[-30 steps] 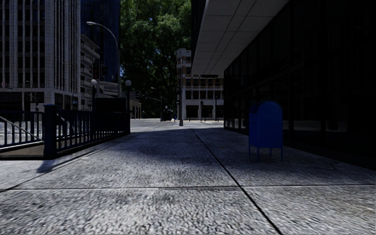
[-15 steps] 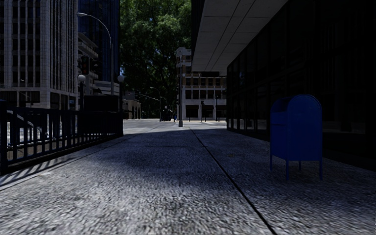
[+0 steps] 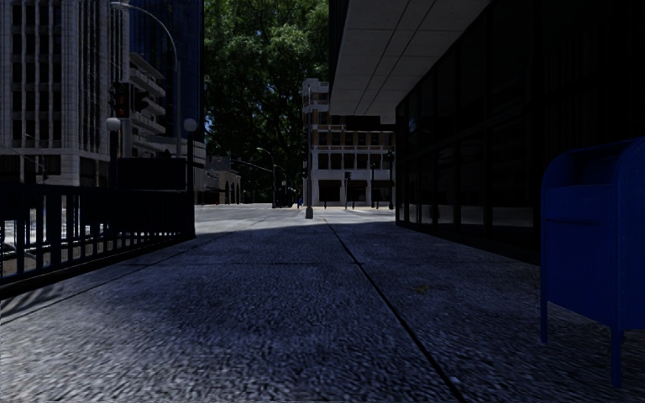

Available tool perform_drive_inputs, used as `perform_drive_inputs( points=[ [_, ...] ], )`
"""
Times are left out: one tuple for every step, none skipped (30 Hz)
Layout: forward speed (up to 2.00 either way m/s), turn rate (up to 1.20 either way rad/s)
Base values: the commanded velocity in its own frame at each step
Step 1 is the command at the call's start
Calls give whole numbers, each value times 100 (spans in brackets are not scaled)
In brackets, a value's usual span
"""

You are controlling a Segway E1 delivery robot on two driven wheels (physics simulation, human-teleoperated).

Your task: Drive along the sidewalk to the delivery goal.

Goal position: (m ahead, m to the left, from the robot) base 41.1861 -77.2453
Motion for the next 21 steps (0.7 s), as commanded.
perform_drive_inputs(
  points=[
    [200,0],
    [200,0],
    [200,0],
    [200,0],
    [200,0],
    [200,0],
    [200,0],
    [200,0],
    [200,0],
    [200,0],
    [200,0],
    [200,0],
    [200,0],
    [200,0],
    [200,0],
    [200,0],
    [200,0],
    [200,0],
    [200,0],
    [200,0],
    [200,0]
  ],
)
